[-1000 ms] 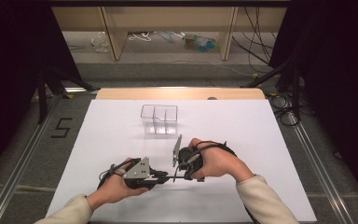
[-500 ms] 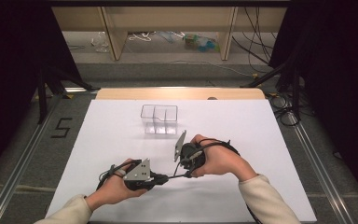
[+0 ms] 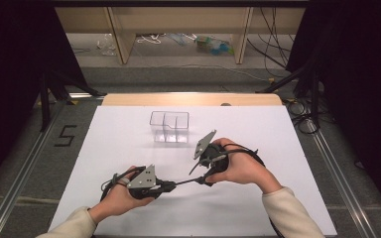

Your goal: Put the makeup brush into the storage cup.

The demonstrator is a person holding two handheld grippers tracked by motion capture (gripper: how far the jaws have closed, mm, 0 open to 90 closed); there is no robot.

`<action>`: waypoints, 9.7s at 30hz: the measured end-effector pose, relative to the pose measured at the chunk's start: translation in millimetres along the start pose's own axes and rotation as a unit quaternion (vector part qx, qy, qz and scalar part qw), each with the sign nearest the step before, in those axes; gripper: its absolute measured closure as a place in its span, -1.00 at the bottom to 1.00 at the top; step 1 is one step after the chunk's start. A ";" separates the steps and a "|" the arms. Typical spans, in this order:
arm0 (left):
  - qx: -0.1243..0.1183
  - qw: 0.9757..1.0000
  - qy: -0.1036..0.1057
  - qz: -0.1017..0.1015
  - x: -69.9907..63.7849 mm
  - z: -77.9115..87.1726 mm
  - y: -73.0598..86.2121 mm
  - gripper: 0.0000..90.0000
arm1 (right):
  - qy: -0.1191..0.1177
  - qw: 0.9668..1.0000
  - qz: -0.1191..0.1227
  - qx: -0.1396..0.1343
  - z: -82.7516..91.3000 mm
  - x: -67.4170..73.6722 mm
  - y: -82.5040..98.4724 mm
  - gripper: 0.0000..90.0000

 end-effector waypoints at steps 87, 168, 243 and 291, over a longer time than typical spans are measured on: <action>-0.071 0.988 -0.111 0.081 26.6 7.0 -20.0 0.88 | 0.030 0.903 -0.208 -0.376 -5.7 -5.6 11.2 -0.53; -0.049 0.990 -0.092 0.090 5.4 -32.5 -32.2 0.25 | -0.017 0.865 -0.236 -0.443 4.6 -0.6 -10.3 0.90; -0.128 0.981 -0.064 0.127 10.8 -36.2 -58.9 0.89 | 0.100 0.913 -0.126 -0.375 10.8 9.9 -22.6 0.89; -0.145 0.972 -0.116 0.142 42.5 -8.4 -60.7 0.89 | 0.114 0.897 -0.125 -0.408 28.0 6.3 -13.2 -0.36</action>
Point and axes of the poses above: each handheld gripper's, and its own axes: z roughly backward along the jaws, y roughly out of its underside, x roughly to its left, the point moved 8 cm from there along -z, roughly forward along the jaws, and after that the axes turned 8 degrees about -y, right-handed, at the moved point
